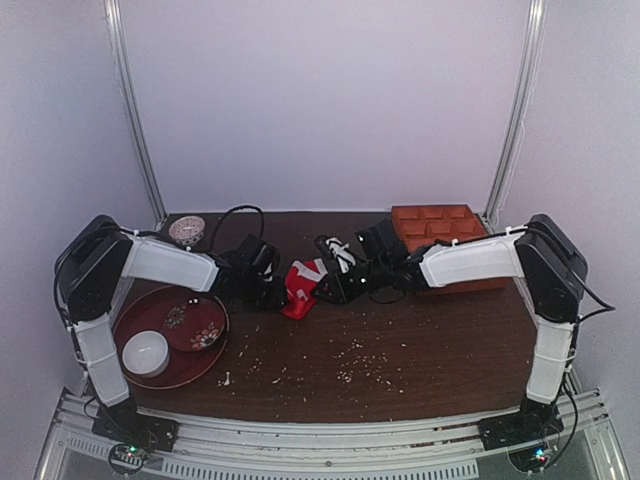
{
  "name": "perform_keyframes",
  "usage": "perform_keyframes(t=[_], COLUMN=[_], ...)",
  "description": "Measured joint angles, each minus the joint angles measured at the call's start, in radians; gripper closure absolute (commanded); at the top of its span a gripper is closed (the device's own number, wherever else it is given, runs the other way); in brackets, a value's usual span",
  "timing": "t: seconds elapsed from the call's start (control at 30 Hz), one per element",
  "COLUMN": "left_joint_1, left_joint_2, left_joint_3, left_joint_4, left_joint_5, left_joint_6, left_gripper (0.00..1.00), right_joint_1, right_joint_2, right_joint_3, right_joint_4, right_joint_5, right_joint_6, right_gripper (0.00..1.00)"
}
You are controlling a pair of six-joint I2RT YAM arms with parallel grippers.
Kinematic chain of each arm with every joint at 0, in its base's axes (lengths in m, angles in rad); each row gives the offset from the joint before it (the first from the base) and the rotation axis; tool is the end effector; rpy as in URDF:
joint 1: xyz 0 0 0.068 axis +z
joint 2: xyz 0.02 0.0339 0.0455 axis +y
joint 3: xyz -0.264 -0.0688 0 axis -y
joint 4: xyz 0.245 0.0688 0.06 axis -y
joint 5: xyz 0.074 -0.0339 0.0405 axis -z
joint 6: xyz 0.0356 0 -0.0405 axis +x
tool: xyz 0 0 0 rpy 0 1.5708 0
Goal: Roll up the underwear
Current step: Roll the underwear at the center of the board.
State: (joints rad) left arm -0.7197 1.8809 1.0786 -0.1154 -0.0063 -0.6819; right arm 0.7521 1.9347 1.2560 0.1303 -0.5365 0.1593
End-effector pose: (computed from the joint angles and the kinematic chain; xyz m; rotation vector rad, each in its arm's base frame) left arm 0.2863 -0.2507 0.1434 0.0461 2.5823 -0.5578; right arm 0.3027 0.3081 0.1986 -0.9707 2.0126 1.0902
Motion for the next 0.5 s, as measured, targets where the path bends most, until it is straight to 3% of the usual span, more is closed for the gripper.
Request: perform_keyframes(t=[0.13,0.27,0.5], left_joint_1=[0.0,0.0,0.0], left_joint_2=[0.0,0.0,0.0], left_joint_3=[0.008,0.015,0.028], left_joint_4=[-0.01,-0.023,-0.04], left_joint_5=[0.015,0.032,0.052], left_joint_6=[-0.003,-0.004,-0.004], left_gripper=[0.78,0.78,0.78], right_joint_1=[0.059,0.127,0.226], right_joint_2=[-0.038,-0.027,0.0], right_joint_3=[-0.173,-0.221,-0.283], right_joint_4=[0.132,0.215,0.445], right_joint_5=[0.088,0.183,0.334], right_joint_6=[-0.11,-0.236,-0.457], right_gripper=[0.62,0.59,0.4])
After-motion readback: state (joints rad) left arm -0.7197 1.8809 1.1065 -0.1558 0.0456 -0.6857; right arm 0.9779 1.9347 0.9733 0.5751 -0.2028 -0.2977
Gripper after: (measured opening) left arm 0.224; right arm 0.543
